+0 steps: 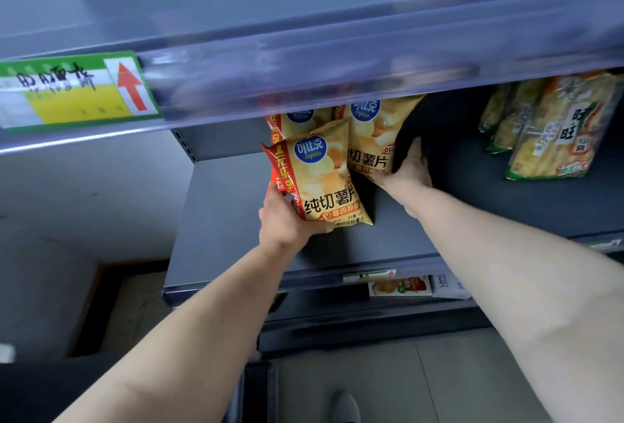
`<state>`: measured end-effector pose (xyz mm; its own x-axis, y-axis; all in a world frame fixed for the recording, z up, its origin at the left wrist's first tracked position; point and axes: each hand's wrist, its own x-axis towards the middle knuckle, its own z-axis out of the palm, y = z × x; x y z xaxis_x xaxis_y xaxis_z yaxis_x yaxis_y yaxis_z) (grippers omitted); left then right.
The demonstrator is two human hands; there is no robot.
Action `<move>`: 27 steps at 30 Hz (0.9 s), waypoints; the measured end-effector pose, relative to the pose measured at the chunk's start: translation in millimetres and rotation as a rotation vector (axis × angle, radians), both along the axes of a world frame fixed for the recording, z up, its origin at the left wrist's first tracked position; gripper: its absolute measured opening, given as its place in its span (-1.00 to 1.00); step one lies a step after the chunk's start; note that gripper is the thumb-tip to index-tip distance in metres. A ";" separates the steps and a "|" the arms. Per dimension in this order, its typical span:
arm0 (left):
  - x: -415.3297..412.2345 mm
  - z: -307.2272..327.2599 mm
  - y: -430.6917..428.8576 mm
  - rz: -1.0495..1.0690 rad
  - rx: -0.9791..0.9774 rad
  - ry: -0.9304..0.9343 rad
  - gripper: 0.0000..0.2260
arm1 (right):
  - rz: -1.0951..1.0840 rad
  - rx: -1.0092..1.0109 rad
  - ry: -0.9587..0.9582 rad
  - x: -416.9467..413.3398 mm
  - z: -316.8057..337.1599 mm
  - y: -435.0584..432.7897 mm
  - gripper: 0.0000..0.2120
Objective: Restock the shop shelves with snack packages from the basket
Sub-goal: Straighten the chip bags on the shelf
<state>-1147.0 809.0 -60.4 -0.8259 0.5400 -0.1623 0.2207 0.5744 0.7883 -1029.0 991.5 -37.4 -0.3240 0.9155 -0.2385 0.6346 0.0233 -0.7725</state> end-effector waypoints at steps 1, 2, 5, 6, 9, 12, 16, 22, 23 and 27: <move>2.3 2.3 -0.9 -0.002 -0.005 -0.006 -0.01 | 0.002 0.005 -0.031 7.9 0.9 -1.2 0.01; 5.0 5.2 -1.5 0.000 -0.014 -0.012 0.01 | 0.007 0.013 -0.059 15.9 2.8 -2.6 -0.02; 12.8 10.5 -2.8 0.026 -0.064 -0.036 0.04 | 0.046 0.023 -0.107 37.3 8.2 -7.5 -0.16; 16.1 13.0 -3.3 0.038 -0.080 -0.049 0.05 | 0.070 0.030 -0.125 44.0 9.6 -9.7 -0.22; 29.9 24.1 -5.3 0.101 -0.095 -0.091 0.02 | 0.174 0.063 -0.189 62.2 12.9 -18.0 -0.35; 48.9 36.1 -8.4 0.160 -0.106 -0.045 0.03 | 0.318 0.121 -0.254 78.3 17.3 -29.3 -0.41; 81.7 47.8 -17.0 0.207 -0.121 0.033 0.07 | 0.527 0.197 -0.301 101.4 21.5 -47.3 -0.40; 145.0 52.7 -43.2 0.150 -0.300 0.135 -0.32 | 0.748 0.353 -0.362 147.2 23.7 -69.0 -0.42; 154.7 51.1 -48.4 0.146 -0.340 0.156 -0.37 | 0.773 0.375 -0.376 155.0 22.9 -71.3 -0.43; 196.6 44.9 -71.6 0.193 -0.431 0.173 -0.46 | 0.866 0.418 -0.418 184.8 17.9 -84.3 -0.44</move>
